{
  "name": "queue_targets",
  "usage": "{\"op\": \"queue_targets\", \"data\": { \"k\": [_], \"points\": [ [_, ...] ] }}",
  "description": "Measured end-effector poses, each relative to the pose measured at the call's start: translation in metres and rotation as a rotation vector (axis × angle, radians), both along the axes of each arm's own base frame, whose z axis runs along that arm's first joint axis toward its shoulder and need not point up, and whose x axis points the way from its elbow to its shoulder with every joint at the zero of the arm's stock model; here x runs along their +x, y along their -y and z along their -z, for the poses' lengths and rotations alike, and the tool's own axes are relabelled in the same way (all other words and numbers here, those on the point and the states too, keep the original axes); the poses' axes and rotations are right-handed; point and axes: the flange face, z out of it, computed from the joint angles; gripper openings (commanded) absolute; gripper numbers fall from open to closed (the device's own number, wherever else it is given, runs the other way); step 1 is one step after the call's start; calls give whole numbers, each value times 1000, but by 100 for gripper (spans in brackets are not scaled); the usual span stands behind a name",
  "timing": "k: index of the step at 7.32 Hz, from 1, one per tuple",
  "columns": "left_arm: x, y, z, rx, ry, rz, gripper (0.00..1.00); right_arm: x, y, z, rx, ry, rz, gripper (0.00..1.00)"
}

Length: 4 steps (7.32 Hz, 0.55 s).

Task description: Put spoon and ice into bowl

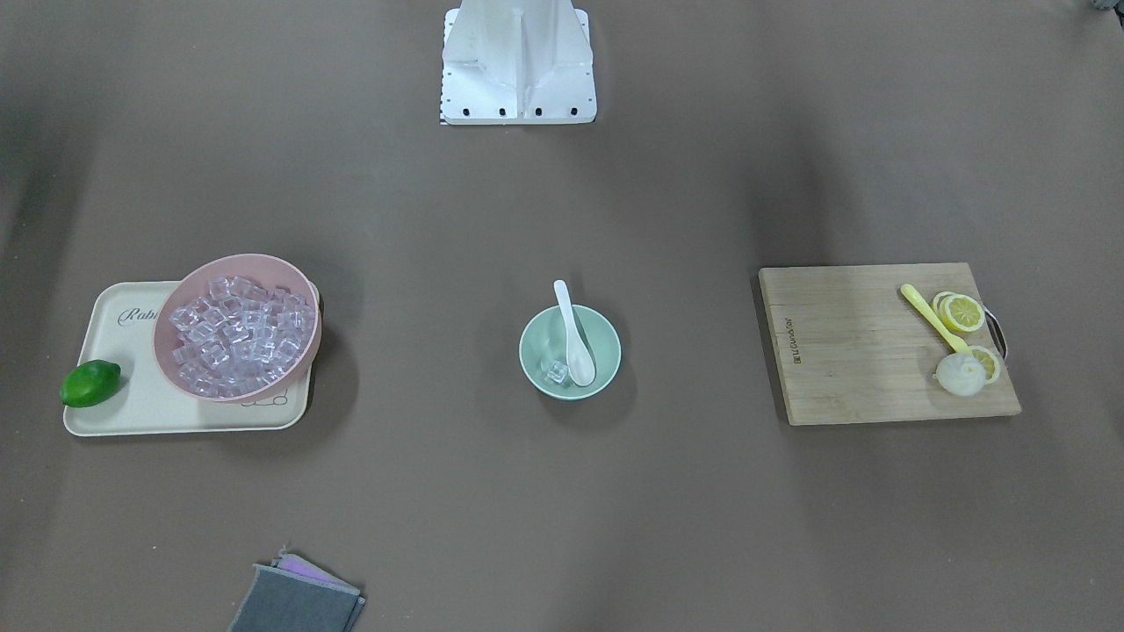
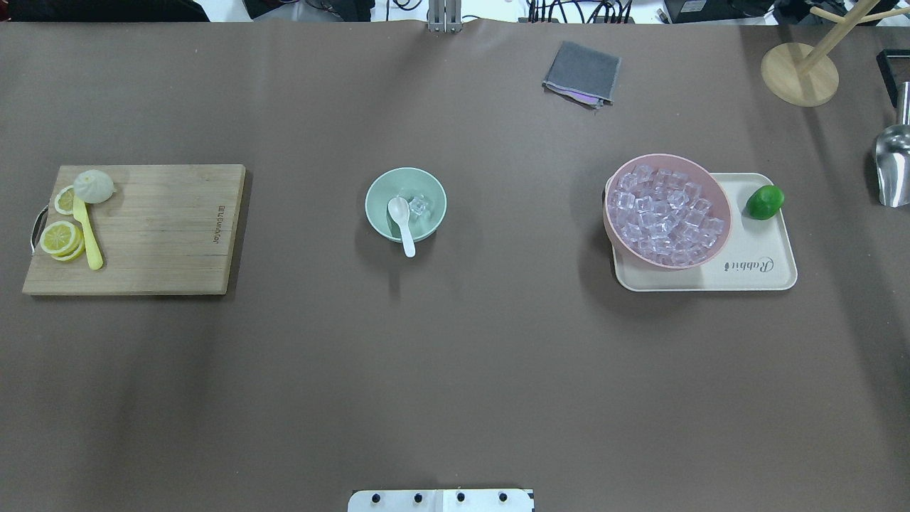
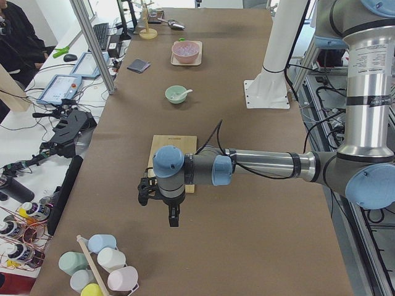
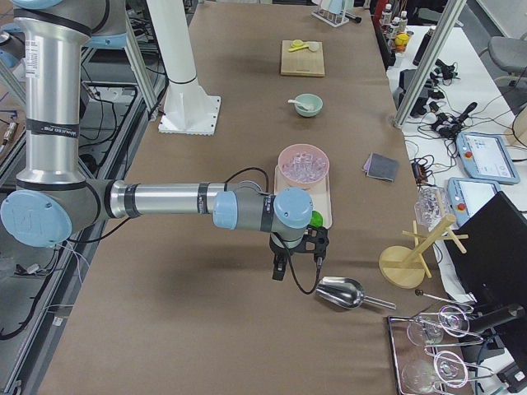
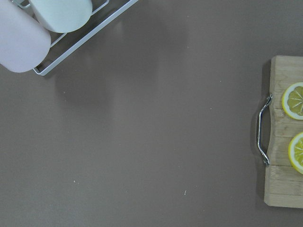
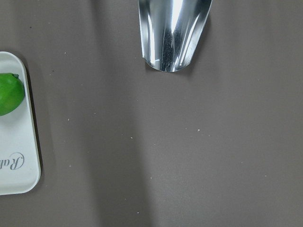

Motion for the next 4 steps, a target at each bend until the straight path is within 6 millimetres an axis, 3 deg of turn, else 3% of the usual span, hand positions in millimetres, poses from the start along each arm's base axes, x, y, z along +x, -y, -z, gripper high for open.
{"op": "queue_targets", "data": {
  "k": [4],
  "points": [
    [0, 1, 2, 4, 0, 0, 98, 0, -4, -6, -13, 0, 0, 100]
  ]
}}
